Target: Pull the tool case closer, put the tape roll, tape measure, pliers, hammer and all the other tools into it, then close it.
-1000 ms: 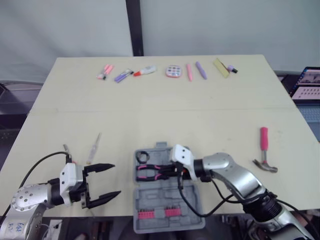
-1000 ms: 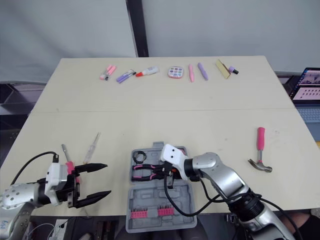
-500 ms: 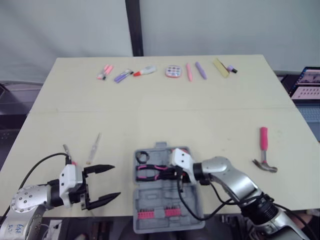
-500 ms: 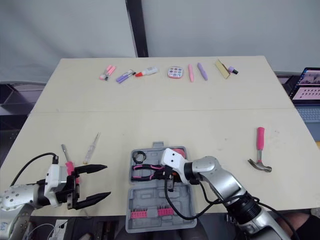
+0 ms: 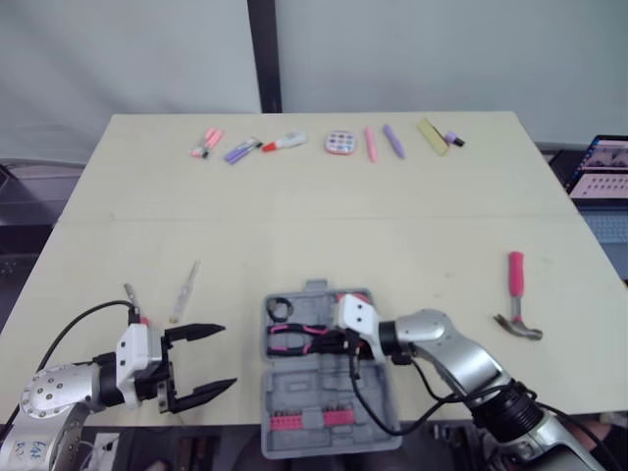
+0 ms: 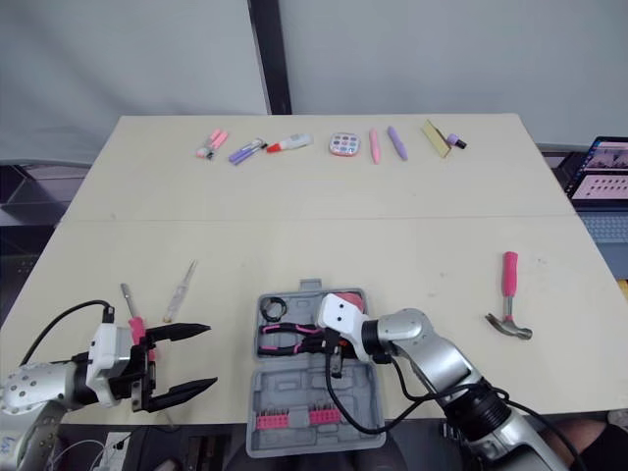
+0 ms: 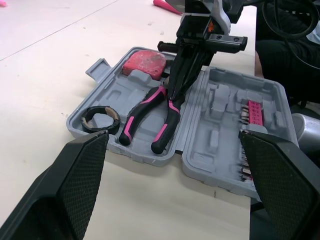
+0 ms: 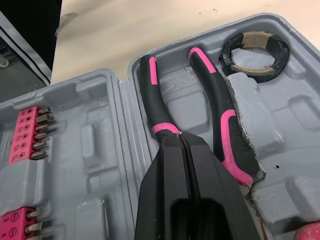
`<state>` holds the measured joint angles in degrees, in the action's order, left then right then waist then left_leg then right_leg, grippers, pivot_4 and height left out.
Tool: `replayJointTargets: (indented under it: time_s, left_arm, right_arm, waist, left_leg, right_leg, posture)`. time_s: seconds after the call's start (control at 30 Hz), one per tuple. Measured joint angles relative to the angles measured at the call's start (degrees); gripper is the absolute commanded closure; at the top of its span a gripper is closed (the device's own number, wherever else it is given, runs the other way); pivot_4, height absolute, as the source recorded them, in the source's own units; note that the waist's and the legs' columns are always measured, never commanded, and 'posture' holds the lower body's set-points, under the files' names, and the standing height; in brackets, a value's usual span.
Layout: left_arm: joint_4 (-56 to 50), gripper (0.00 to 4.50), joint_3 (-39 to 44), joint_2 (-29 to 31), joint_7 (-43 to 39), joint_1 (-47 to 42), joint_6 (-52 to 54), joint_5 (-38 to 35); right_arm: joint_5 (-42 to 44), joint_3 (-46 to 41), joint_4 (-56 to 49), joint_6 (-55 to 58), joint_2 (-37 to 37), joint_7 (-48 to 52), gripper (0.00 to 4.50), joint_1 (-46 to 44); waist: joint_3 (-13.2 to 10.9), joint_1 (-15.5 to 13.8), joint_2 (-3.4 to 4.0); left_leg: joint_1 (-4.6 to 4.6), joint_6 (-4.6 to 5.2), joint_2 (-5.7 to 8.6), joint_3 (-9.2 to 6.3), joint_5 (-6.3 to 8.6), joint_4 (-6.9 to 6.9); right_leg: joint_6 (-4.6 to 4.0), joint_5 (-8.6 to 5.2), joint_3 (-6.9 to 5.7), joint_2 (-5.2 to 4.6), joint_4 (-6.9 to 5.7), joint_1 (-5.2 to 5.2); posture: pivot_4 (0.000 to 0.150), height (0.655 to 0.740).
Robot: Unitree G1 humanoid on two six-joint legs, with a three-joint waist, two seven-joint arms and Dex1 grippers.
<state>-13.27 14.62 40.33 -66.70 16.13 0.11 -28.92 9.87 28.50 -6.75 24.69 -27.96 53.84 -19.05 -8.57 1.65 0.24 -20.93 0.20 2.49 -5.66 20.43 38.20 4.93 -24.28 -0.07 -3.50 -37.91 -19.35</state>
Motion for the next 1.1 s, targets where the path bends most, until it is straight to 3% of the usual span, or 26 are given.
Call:
replayJointTargets:
  time_s: [0.2,0.3,0.9,1.1]
  left_arm:
    - [0.0,0.00,0.0,0.2,0.2,-0.4,0.4,0.0]
    - [0.0,0.00,0.0,0.2,0.3,-0.5,0.5,0.0]
    - [-1.8,0.00,-0.1,0.2,1.0,-1.4,2.9,-0.1]
    - [-4.0,0.00,-1.6,0.2,2.3,-6.5,7.5,-1.7]
  right_arm:
    - [-1.1,0.7,0.4,-0.6,0.0,0.0,4.48,0.1]
    - [-2.0,1.2,0.5,-0.6,0.0,0.0,4.48,-0.1]
    - [-3.8,1.8,1.4,-1.9,-0.1,0.0,4.48,0.2]
    - [1.9,-4.1,-2.4,8.1,1.2,-0.7,4.48,1.5]
  waist:
    - [0.1,0.0,-0.12]
    - [0.1,0.0,-0.10]
    - [0.6,-0.1,-0.09]
    - [0.3,-0.3,0.05]
  left_leg:
    - [0.23,0.00,0.00,0.00,0.00,-0.07]
    - [0.80,-0.02,-0.02,-0.05,0.03,-0.27]
    - [0.79,-0.02,-0.01,-0.12,0.04,-0.26]
    - [0.59,-0.02,0.04,-0.14,0.04,-0.21]
  right_leg:
    - [0.00,0.00,0.01,0.00,0.02,0.20]
    - [0.00,0.00,0.01,0.01,0.31,0.85]
    - [0.00,0.00,0.04,0.02,0.49,0.97]
    - [0.00,0.00,0.13,0.01,0.50,0.85]
  posture:
    - [0.150,0.7336]
    - [0.150,0.7336]
    - [0.150,0.7336]
    - [0.150,0.7336]
